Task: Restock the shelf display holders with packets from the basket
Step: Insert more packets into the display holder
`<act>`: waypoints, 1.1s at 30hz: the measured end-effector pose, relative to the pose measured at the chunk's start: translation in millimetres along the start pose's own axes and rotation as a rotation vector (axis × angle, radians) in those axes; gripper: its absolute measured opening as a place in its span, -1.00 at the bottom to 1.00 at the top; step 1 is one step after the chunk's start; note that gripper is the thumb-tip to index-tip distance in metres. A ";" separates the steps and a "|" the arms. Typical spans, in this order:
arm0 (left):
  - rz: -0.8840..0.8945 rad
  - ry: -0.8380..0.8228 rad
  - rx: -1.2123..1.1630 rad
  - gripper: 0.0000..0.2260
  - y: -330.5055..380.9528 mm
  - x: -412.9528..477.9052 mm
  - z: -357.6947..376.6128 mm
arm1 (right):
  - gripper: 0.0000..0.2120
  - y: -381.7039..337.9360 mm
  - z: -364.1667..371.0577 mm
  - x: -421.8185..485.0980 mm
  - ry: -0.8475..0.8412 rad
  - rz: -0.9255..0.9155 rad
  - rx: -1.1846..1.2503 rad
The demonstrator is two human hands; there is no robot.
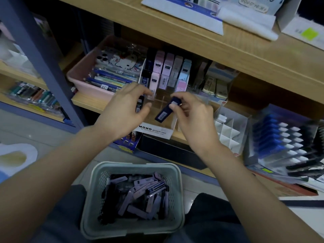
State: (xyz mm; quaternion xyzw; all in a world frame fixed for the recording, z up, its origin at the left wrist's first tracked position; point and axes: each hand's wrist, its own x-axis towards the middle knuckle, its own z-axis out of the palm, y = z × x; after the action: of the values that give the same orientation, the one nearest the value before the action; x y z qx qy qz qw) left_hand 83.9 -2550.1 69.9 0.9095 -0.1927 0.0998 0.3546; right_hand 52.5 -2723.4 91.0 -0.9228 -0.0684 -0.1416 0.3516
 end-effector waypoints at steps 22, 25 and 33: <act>0.280 -0.088 0.413 -0.56 -45.6 0.2 5.3 | -0.83 2.9 61.0 30.6 -0.126 -0.076 -0.251; 0.274 -0.087 0.399 -0.57 -46.9 0.8 5.5 | -0.79 2.0 61.4 30.3 -0.076 -0.098 -0.322; 0.258 -0.119 0.409 -0.52 -45.0 -2.1 6.1 | -0.79 4.1 62.8 25.4 -0.057 -0.153 -0.357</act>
State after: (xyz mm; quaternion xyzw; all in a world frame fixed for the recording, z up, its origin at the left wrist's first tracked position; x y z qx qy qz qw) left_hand 101.2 -2523.4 37.5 0.9345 -0.3034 0.1276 0.1356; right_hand 91.0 -2683.8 51.5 -0.9663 -0.1221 -0.1516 0.1684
